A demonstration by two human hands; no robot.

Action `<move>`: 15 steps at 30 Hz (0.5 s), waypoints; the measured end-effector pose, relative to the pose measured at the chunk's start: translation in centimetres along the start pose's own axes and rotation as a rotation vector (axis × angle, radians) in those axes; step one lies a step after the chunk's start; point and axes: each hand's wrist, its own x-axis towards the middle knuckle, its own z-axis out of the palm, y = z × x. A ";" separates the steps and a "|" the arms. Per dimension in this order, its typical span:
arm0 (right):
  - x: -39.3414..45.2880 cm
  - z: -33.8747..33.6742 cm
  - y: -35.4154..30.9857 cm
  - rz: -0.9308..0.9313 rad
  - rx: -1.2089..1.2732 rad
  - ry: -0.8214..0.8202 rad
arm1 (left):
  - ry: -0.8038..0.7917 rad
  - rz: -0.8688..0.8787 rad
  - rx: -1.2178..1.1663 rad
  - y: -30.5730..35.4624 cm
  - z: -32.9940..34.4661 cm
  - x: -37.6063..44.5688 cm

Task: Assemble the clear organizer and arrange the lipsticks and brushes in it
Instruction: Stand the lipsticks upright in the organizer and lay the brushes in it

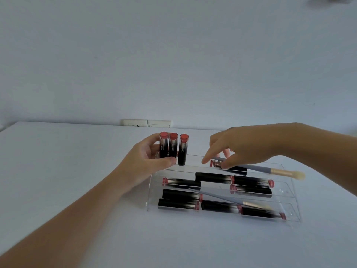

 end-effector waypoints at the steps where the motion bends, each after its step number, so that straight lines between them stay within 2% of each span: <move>1: 0.1 0.0 -0.1 0.008 -0.028 -0.008 | -0.002 0.001 0.001 0.0 0.0 0.0; 9: 0.5 0.0 -0.8 -0.011 -0.110 -0.002 | 0.006 0.006 0.002 -0.1 -0.1 0.0; 15: 0.2 0.2 -1.2 -0.024 -0.055 0.155 | 0.002 -0.005 -0.004 -0.4 -0.2 0.2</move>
